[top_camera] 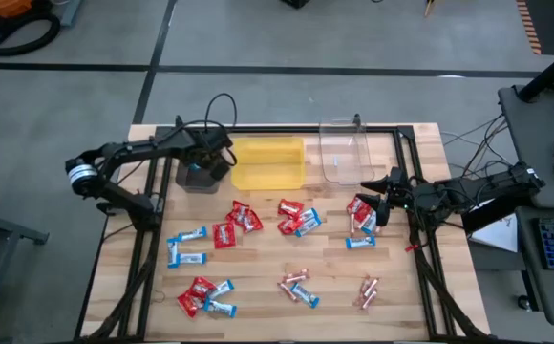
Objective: Sort candy
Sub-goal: Put the white candy into the yellow bin
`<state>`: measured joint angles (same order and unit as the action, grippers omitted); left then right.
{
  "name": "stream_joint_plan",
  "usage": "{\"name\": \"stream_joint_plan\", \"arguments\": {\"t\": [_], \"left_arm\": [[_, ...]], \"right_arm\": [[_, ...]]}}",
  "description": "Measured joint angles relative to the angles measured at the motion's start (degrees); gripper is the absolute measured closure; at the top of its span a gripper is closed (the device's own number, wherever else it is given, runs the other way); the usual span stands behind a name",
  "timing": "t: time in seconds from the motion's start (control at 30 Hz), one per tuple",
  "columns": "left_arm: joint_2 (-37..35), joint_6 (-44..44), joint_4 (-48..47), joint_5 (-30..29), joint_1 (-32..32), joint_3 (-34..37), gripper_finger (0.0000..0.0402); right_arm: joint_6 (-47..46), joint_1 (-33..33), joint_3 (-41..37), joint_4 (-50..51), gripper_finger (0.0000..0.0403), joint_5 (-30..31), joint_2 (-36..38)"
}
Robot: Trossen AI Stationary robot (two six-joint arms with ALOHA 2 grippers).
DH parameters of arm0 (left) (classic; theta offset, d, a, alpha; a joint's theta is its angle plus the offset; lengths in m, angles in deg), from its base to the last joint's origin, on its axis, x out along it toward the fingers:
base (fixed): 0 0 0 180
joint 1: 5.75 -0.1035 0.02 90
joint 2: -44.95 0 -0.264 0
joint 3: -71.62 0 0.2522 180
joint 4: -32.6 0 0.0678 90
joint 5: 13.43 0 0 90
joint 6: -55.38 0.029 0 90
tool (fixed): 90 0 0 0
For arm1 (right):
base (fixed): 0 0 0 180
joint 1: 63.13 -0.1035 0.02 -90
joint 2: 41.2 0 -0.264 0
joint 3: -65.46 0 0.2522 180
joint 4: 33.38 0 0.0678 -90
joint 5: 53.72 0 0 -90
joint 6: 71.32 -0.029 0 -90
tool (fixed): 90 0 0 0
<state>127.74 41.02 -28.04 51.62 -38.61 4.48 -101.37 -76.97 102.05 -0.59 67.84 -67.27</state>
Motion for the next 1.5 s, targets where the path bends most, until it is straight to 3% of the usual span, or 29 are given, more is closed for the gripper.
{"name": "stream_joint_plan", "arguments": {"t": [0.2, 0.4, 0.57, 0.73, 0.93, 1.17, 1.37, 1.5], "left_arm": [[-1.9, 3.5, 6.3, 1.4, 3.7, -1.4, 0.04], [-1.4, 12.3, 30.8, 14.3, 7.4, -0.5, 0.04], [3.1, 19.8, 40.9, 15.5, 7.6, -0.4, 0.04], [8.4, 31.2, 36.4, 15.5, 7.5, -2.9, 0.04], [15.7, 40.2, 27.0, 15.1, 6.4, -11.8, 0.0385], [22.7, 40.9, 10.5, 17.5, 4.2, -23.1, 0.0322], [23.6, 41.3, 9.0, 18.5, 4.3, -25.0, 0.0273], [21.4, 38.1, 6.4, 18.9, 4.7, -25.0, 0.0262]], "right_arm": [[0.0, 0.0, 0.0, 0.0, 0.02, 0.0, 0.0], [0.0, 0.0, 0.0, 0.0, 0.02, 0.0, 0.0], [-1.4, 0.0, 0.0, 0.0, 0.02, 0.0, 0.0], [-3.0, 0.0, 0.0, 0.1, 0.02, -0.1, 0.0], [-3.1, 0.0, 0.0, 0.0, 0.02, -0.2, 0.0], [-3.9, 0.0, 0.0, 0.0, 0.02, -0.6, 0.0], [-3.6, 0.0, 0.0, 0.0, 0.02, -0.6, 0.0], [-3.5, 0.0, 0.0, 0.0, 0.02, -0.6, 0.0]]}}
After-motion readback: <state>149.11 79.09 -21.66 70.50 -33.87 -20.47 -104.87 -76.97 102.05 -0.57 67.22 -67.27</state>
